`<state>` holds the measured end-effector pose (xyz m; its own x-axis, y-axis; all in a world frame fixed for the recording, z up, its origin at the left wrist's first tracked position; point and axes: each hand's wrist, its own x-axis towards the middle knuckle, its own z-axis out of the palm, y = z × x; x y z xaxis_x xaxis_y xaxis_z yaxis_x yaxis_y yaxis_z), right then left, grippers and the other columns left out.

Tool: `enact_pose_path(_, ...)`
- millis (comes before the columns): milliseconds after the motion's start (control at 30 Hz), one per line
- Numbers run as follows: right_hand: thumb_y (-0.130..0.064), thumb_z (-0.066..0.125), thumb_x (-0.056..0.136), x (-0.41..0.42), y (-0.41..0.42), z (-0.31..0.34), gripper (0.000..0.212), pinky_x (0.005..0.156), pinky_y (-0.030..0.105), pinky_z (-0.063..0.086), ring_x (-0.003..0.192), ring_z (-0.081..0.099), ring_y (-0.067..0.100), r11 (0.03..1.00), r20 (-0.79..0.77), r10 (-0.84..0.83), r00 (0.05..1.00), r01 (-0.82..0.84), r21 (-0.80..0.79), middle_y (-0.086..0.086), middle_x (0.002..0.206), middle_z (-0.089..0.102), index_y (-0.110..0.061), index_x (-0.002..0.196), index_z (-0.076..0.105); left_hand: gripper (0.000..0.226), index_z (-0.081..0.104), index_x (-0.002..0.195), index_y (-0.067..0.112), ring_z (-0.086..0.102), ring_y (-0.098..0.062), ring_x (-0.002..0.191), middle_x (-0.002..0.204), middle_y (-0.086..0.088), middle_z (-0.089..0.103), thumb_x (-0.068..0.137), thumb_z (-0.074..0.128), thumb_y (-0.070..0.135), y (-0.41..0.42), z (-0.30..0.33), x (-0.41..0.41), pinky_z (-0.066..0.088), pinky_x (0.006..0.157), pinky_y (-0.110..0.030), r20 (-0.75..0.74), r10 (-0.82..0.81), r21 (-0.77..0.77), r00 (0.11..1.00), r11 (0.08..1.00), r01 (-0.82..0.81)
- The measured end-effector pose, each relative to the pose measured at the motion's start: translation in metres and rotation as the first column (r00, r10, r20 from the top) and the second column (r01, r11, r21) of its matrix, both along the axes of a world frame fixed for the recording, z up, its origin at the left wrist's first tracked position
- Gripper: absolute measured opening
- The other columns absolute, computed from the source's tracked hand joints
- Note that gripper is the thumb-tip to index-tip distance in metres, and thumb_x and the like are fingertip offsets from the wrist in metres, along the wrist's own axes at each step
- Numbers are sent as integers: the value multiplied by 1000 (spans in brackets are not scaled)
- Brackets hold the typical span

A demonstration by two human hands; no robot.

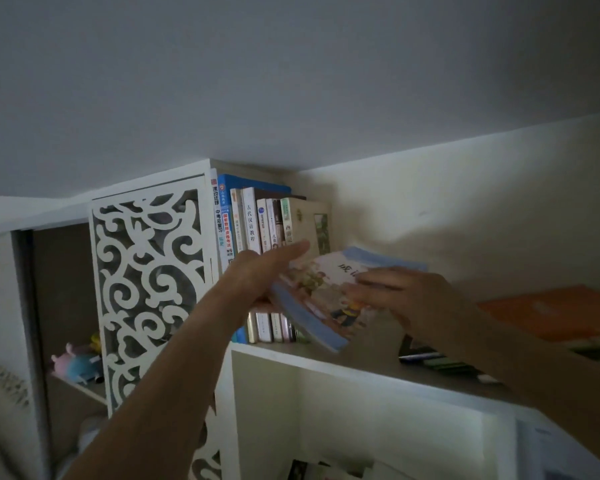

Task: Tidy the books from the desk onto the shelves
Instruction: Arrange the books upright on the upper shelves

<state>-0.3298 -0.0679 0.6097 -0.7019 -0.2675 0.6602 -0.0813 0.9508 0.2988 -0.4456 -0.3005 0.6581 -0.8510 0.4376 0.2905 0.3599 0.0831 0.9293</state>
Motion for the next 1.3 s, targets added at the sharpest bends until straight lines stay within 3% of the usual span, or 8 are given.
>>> enact_pose_path(100, 0, 76, 76, 4, -1, 3, 64, 80, 48, 62, 126, 54, 35, 999, -152, 41, 988, -36, 36, 18, 136, 59, -20, 135, 63, 32, 76, 108, 8, 77, -21, 76, 87, -6, 79, 83, 84, 27, 14, -22, 1, 63, 67, -31, -146, 110, 154, 983, 984, -88)
enact_pose_path(167, -1, 69, 80, 5, -12, 12, 70, 98, 50, 52, 138, 35, 37, 965, -242, -94, 966, 29, -260, 20, 149, 41, -18, 145, 51, 34, 70, 117, 14, 77, -19, 81, 95, -3, 78, 87, 80, 27, 25, -39, 13, 63, 68, -30, -155, 177, 411, 972, 906, -99)
enact_pose_path(300, -24, 62, 97, -11, -30, 36, 41, 71, 31, 52, 102, 61, 23, 151, -15, -9, 1000, -14, -988, 6, 116, 60, -15, 134, 48, 29, 55, 117, 24, 71, -8, 99, 112, 4, 70, 94, 73, 29, 57, -66, 39, 61, 74, -25, -151, 244, 651, 958, 754, -89)
enact_pose_path(433, -15, 62, 97, -43, -25, 35, 14, 92, 53, 57, 101, 69, 37, -11, -42, 70, 997, -42, -999, 12, 110, 73, -14, 109, 70, 21, 46, 118, 23, 72, -11, 97, 109, 5, 68, 103, 59, 29, 76, -75, 35, 63, 73, -33, -315, 296, 526, 902, 846, -94)
enact_pose_path(667, -12, 55, 101, -80, -4, 19, 23, 66, 26, 50, 89, 59, 10, 139, 14, 76, 997, 3, -990, 2, 120, 63, -21, 122, 55, 33, 50, 119, 16, 71, -18, 86, 105, -1, 69, 105, 39, 44, 67, -80, 9, 50, 64, -25, -830, 230, -153, 508, 782, -604)
enact_pose_path(800, -34, 73, 91, -102, -12, 3, 71, 96, 38, 52, 118, 59, 30, 263, 106, 15, 994, 99, -960, 13, 137, 56, -15, 148, 37, 38, 60, 106, 13, 69, -18, 72, 90, -5, 69, 84, 78, 38, 66, -88, -4, 56, 58, -31, -944, 167, -74, 285, 735, -674)
enact_pose_path(967, -17, 65, 88, -111, -25, -2, 55, 89, 25, 44, 124, 54, 25, 525, 287, 4, 958, 242, -816, 3, 134, 55, -18, 139, 44, 63, 39, 155, 8, 25, -31, 155, 165, -16, 31, 100, 35, 37, 54, -87, -34, 29, 123, -51, -979, 129, 7, 156, 793, -610)
enact_pose_path(1300, -21, 75, 81, -94, -22, -17, 100, 111, 41, 42, 133, 49, 27, 734, 349, 32, 937, 215, -645, 7, 150, 45, -22, 159, 13, 87, 6, 163, 6, -4, -30, 159, 172, -13, -6, 100, 59, 33, 45, -96, -69, 14, 128, -53, -993, 5, -56, 116, 857, -512)
